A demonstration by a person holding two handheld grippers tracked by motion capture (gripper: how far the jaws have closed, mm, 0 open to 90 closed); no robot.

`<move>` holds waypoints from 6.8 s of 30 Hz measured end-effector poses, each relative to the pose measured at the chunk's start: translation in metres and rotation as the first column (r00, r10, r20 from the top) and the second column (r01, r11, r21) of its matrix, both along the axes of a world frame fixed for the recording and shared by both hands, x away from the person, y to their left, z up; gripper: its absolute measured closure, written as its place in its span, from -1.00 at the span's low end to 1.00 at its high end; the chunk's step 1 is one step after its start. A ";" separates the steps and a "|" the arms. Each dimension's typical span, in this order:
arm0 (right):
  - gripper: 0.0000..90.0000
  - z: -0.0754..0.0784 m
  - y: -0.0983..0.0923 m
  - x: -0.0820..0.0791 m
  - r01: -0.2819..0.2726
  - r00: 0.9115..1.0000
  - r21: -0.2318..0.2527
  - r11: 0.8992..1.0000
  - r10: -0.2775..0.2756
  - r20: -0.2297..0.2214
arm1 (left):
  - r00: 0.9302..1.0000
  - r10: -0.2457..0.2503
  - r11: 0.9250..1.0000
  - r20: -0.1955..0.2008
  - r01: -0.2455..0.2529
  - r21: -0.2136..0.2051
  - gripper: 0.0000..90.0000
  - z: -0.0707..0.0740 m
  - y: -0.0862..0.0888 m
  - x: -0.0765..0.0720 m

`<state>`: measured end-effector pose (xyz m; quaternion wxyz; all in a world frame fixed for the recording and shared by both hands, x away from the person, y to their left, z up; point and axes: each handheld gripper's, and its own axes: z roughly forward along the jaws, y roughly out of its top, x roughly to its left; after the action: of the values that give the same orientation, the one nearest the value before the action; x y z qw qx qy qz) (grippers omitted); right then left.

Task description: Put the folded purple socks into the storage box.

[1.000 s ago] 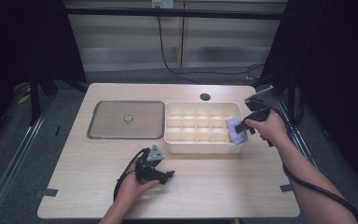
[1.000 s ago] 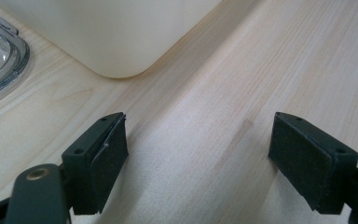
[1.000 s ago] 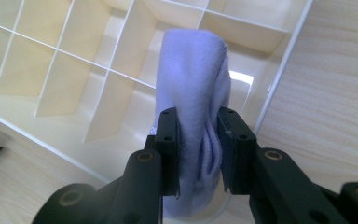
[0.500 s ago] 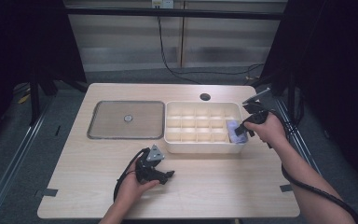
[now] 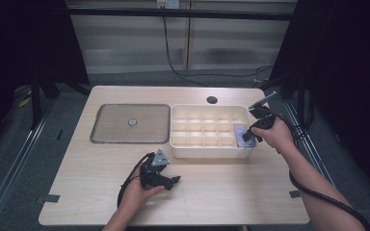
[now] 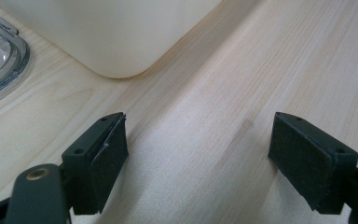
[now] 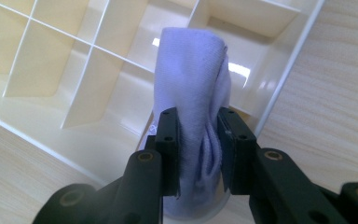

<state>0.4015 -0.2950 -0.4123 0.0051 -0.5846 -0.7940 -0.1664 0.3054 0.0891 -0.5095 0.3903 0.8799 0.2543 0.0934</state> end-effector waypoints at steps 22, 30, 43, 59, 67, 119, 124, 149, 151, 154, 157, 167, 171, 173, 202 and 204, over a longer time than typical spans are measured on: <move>0.60 -0.007 0.006 -0.002 -0.022 1.000 -0.030 0.999 0.021 -0.005 | 1.000 -0.005 1.000 0.002 0.005 0.005 -0.58 0.000 0.000 0.000; 0.60 -0.010 0.008 -0.003 -0.024 1.000 -0.039 0.999 0.023 -0.007 | 1.000 -0.005 1.000 0.001 0.005 0.006 -0.58 0.000 0.000 0.000; 0.60 -0.014 0.011 -0.004 -0.019 1.000 -0.052 0.998 0.019 -0.003 | 1.000 -0.003 1.000 0.002 0.003 0.006 -0.58 0.000 0.000 0.000; 0.61 -0.020 0.015 -0.005 -0.028 1.000 -0.085 0.996 0.027 -0.016 | 1.000 -0.002 1.000 0.002 0.002 0.009 -0.58 0.000 0.000 0.000; 0.60 -0.021 0.018 -0.005 -0.034 0.999 -0.109 0.993 0.033 -0.012 | 1.000 -0.001 1.000 0.003 0.001 0.010 -0.58 0.000 0.000 0.000; 0.41 0.018 0.022 0.002 -0.102 0.994 -0.166 0.981 0.093 -0.058 | 1.000 0.002 1.000 0.005 -0.002 0.005 -0.58 0.000 0.000 0.000; 0.42 0.028 0.024 0.005 -0.108 0.994 -0.166 0.980 0.101 -0.050 | 1.000 0.000 1.000 0.003 0.000 0.008 -0.58 0.001 0.000 0.000; 0.70 0.036 0.037 0.028 -0.110 0.990 -0.169 0.979 0.094 -0.101 | 1.000 0.003 1.000 0.003 -0.003 0.004 -0.58 0.000 0.000 0.001; 0.77 0.035 0.037 0.029 -0.108 0.990 -0.157 0.982 0.092 -0.107 | 1.000 0.003 1.000 0.003 -0.003 0.003 -0.58 0.000 0.000 0.001; 0.89 0.032 0.037 0.030 -0.104 0.989 -0.148 0.983 0.087 -0.117 | 1.000 0.004 1.000 0.002 -0.004 0.002 -0.58 0.000 0.000 0.001; 0.96 0.031 0.037 0.031 -0.104 0.990 -0.150 0.983 0.087 -0.111 | 1.000 0.003 1.000 0.003 -0.003 0.003 -0.58 0.000 0.000 0.001; 1.00 0.029 0.037 0.033 -0.104 0.991 -0.159 0.982 0.088 -0.106 | 1.000 0.003 1.000 0.003 -0.003 0.003 -0.58 0.000 0.000 0.001; 1.00 0.025 0.036 0.033 -0.095 0.992 -0.154 0.983 0.080 -0.102 | 1.000 0.003 1.000 0.003 -0.003 0.003 -0.58 0.000 0.000 0.001; 1.00 0.022 0.035 0.033 -0.092 0.991 -0.146 0.985 0.076 -0.109 | 1.000 -0.002 1.000 0.004 0.002 0.009 -0.58 0.001 0.000 0.001; 1.00 -0.016 0.032 0.024 -0.088 0.985 -0.135 0.987 0.066 -0.157 | 1.000 0.005 1.000 0.006 -0.005 0.007 -0.58 0.000 -0.001 0.001; 1.00 -0.022 0.032 0.021 -0.086 0.986 -0.124 0.989 0.066 -0.156 | 1.000 0.005 1.000 0.006 -0.005 0.007 -0.58 0.000 -0.001 0.001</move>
<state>0.4230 -0.2633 -0.4341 0.0335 -0.5637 -0.8223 -0.0693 0.3062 0.0885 -0.5092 0.3875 0.8805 0.2550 0.0979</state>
